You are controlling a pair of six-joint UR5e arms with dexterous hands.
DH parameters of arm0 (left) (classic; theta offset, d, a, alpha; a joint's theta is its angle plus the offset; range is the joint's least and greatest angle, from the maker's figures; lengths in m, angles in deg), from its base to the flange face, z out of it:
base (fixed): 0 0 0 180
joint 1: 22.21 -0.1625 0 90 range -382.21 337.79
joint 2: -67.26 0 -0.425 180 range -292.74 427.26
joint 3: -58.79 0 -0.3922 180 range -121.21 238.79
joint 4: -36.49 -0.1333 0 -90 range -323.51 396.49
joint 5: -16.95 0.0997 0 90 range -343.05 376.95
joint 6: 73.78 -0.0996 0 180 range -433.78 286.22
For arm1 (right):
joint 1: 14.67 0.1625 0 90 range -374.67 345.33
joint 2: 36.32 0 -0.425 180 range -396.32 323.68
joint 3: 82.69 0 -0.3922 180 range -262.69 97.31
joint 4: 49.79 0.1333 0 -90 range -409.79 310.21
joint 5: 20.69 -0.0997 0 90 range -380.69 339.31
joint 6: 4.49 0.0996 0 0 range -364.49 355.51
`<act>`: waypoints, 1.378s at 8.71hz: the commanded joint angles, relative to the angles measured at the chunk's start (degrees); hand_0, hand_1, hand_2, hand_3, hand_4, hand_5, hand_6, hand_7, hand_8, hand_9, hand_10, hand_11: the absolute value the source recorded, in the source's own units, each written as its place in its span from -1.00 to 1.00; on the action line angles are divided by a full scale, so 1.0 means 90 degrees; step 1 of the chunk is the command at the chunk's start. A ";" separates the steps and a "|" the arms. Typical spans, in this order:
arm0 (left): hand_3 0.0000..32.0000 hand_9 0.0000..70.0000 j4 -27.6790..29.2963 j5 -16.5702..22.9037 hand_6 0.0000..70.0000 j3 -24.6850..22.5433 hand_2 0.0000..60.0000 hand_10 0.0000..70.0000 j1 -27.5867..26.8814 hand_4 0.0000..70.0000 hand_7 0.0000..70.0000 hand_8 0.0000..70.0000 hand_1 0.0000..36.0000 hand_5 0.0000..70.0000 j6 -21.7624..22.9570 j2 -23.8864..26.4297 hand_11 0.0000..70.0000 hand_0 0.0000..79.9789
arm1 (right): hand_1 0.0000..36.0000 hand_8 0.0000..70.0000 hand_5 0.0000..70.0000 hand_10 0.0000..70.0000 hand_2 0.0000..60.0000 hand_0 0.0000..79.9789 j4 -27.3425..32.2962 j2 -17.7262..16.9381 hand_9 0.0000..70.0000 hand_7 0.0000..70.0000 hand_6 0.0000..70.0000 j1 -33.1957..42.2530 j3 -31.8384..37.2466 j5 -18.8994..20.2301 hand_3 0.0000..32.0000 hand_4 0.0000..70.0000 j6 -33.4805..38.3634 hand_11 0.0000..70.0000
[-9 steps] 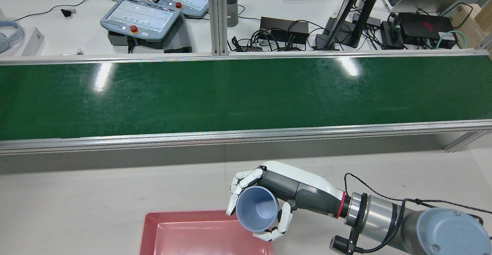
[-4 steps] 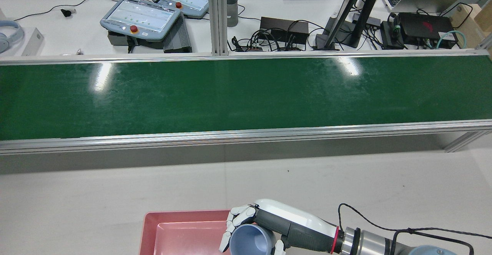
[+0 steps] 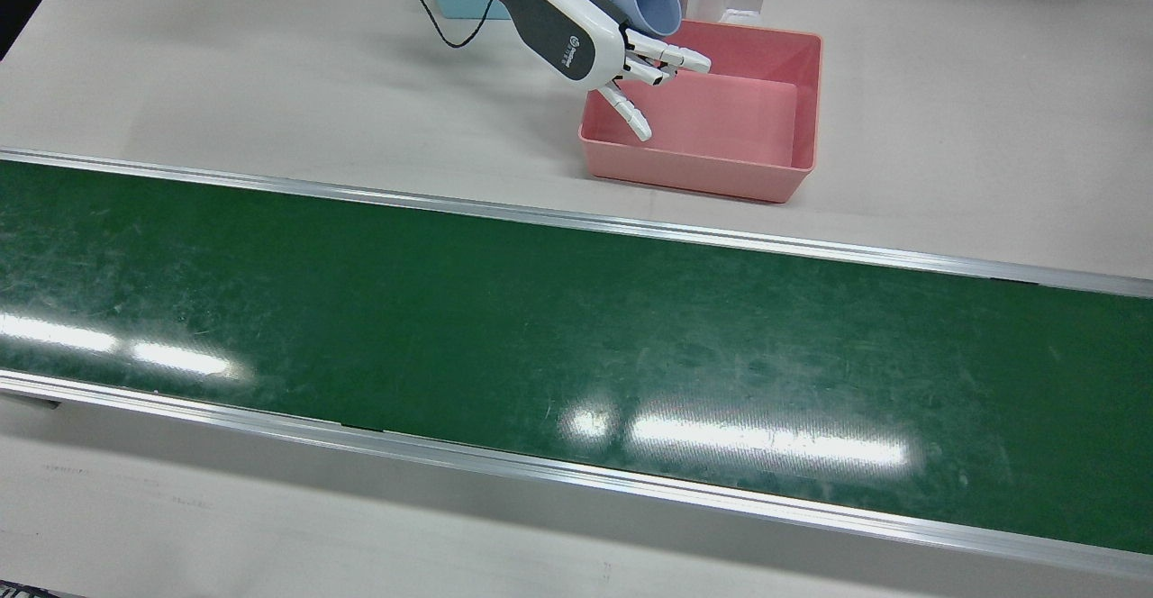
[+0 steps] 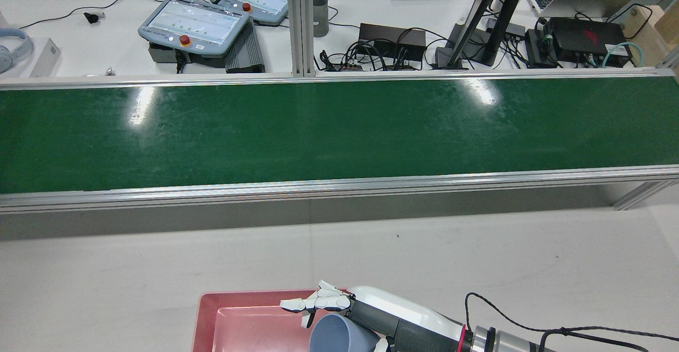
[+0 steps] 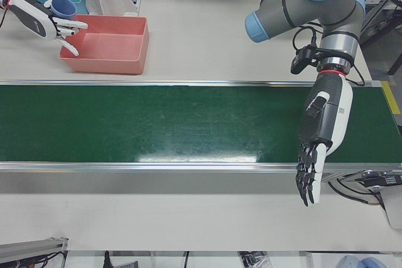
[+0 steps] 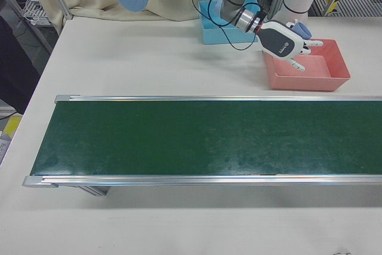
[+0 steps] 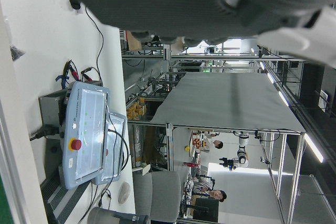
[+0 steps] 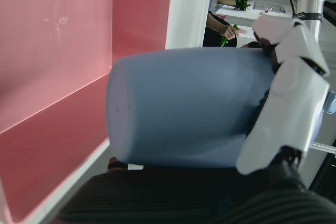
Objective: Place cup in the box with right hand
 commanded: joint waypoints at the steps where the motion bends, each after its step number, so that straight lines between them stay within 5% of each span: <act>1: -1.00 -1.00 0.0000 0.0000 -1.00 0.0000 -1.00 -1.00 -0.0004 -1.00 -1.00 -1.00 -1.00 -1.00 0.0000 0.0000 -1.00 -1.00 | -0.34 -1.00 -0.92 -1.00 -1.00 0.14 -0.0009 -0.0016 -1.00 -1.00 -1.00 -0.0018 -0.0069 -0.0038 -1.00 -1.00 0.0047 -1.00; 5: -1.00 -1.00 0.0000 0.0000 -1.00 0.0000 -1.00 -1.00 -0.0004 -1.00 -1.00 -1.00 -1.00 -1.00 0.0000 0.0000 -1.00 -1.00 | -0.14 -1.00 -0.89 -1.00 -0.84 0.17 -0.0136 -0.0288 -1.00 -1.00 -0.97 0.1100 -0.1248 -0.0028 -1.00 -1.00 0.0202 -0.99; 6: -1.00 -1.00 0.0010 0.0000 -1.00 0.0000 -1.00 -1.00 -0.0004 -1.00 -1.00 -1.00 -1.00 -1.00 0.0000 0.0000 -1.00 -1.00 | 0.10 -1.00 -0.85 -1.00 -0.68 0.23 -0.0388 -0.0416 -0.97 -0.99 -0.95 0.1792 -0.1309 0.0020 -1.00 -1.00 0.0687 -0.97; 7: -1.00 -1.00 0.0010 0.0000 -1.00 0.0010 -1.00 -1.00 0.0005 -1.00 -1.00 -1.00 -1.00 -1.00 0.0000 0.0000 -1.00 -1.00 | 0.91 -0.84 -0.72 -0.94 0.72 0.39 -0.0719 -0.0543 -0.70 -0.61 -0.83 0.2688 -0.1194 0.0069 -1.00 -1.00 0.1242 -0.82; 8: -1.00 -1.00 0.0010 0.0000 -1.00 0.0000 -1.00 -1.00 -0.0004 -1.00 -1.00 -1.00 -1.00 -1.00 0.0000 0.0000 -1.00 -1.00 | 1.00 -0.52 -0.64 -0.78 1.00 0.29 -0.0770 -0.0727 -0.19 -0.06 -0.68 0.3751 -0.0825 0.0302 -1.00 -1.00 0.1538 -0.58; 10: -1.00 -1.00 0.0010 0.0000 -1.00 0.0000 -1.00 -1.00 -0.0004 -1.00 -1.00 -1.00 -1.00 -1.00 0.0000 0.0000 -1.00 -1.00 | 1.00 -0.35 -0.64 -0.67 1.00 0.26 -0.0558 -0.0720 0.08 0.13 -0.63 0.5531 0.0520 0.1063 -1.00 -1.00 0.2115 -0.43; 12: -1.00 -1.00 0.0000 0.0000 -1.00 0.0000 -1.00 -1.00 -0.0004 -1.00 -1.00 -1.00 -1.00 -1.00 0.0000 0.0000 -1.00 -1.00 | 1.00 -0.33 -0.65 -0.63 1.00 0.29 0.0872 -0.0807 0.08 -0.03 -0.65 0.6502 0.2264 0.1172 -1.00 -1.00 0.2650 -0.38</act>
